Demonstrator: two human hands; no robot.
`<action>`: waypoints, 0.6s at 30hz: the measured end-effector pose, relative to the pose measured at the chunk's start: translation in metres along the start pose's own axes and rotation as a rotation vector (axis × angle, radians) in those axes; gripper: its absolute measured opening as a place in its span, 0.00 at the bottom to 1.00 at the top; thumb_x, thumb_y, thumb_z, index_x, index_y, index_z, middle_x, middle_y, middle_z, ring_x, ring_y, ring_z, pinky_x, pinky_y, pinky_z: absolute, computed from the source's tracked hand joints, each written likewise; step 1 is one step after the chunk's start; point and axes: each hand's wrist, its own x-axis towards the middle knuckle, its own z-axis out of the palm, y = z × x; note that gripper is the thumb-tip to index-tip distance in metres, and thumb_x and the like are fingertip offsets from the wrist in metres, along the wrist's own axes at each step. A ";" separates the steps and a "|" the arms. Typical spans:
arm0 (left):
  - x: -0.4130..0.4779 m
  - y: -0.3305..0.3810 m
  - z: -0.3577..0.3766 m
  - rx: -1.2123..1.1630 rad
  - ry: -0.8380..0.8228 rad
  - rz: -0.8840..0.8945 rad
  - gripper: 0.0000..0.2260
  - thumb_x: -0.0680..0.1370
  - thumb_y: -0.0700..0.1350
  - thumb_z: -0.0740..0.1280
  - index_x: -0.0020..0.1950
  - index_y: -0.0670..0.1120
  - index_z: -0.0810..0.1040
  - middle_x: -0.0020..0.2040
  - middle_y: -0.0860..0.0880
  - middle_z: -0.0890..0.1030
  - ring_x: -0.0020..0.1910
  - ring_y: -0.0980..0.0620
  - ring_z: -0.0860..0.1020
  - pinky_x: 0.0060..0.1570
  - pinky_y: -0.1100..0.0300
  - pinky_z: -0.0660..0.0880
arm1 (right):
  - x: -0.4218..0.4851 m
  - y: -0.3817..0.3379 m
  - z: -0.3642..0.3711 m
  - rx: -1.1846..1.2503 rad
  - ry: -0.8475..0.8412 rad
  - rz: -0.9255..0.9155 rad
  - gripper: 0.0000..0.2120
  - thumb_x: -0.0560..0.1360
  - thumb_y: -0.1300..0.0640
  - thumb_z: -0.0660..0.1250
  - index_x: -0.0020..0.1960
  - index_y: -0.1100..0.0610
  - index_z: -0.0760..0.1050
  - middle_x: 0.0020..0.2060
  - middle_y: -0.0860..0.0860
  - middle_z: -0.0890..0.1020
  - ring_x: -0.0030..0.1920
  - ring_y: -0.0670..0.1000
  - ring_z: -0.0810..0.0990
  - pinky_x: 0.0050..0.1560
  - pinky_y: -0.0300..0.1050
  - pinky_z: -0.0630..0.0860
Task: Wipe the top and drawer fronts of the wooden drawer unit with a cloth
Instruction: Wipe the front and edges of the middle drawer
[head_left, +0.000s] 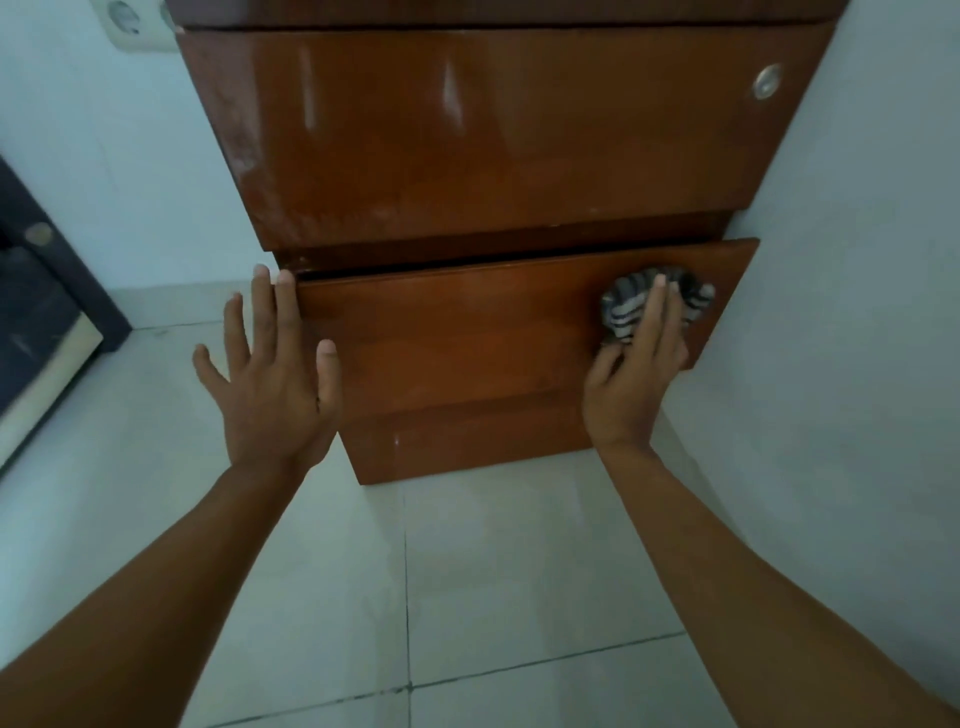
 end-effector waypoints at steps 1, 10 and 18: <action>-0.003 0.002 0.000 0.027 -0.022 -0.005 0.32 0.84 0.60 0.49 0.85 0.52 0.45 0.86 0.50 0.47 0.84 0.42 0.47 0.75 0.27 0.48 | -0.001 -0.013 -0.001 -0.011 -0.054 -0.092 0.32 0.78 0.65 0.59 0.81 0.58 0.57 0.80 0.57 0.59 0.77 0.60 0.62 0.76 0.46 0.57; 0.027 0.031 0.010 0.073 -0.149 -0.213 0.35 0.83 0.65 0.45 0.85 0.49 0.42 0.85 0.52 0.41 0.84 0.42 0.40 0.72 0.23 0.44 | 0.015 -0.026 0.021 -0.208 -0.291 -0.144 0.34 0.82 0.57 0.58 0.83 0.51 0.47 0.83 0.52 0.49 0.77 0.63 0.57 0.76 0.60 0.62; 0.032 0.020 0.007 0.121 -0.199 -0.202 0.36 0.83 0.65 0.49 0.85 0.51 0.41 0.85 0.52 0.41 0.84 0.41 0.44 0.72 0.24 0.45 | 0.025 -0.032 0.014 -0.031 -0.297 -0.063 0.38 0.75 0.64 0.67 0.81 0.49 0.58 0.80 0.54 0.60 0.67 0.60 0.69 0.62 0.43 0.66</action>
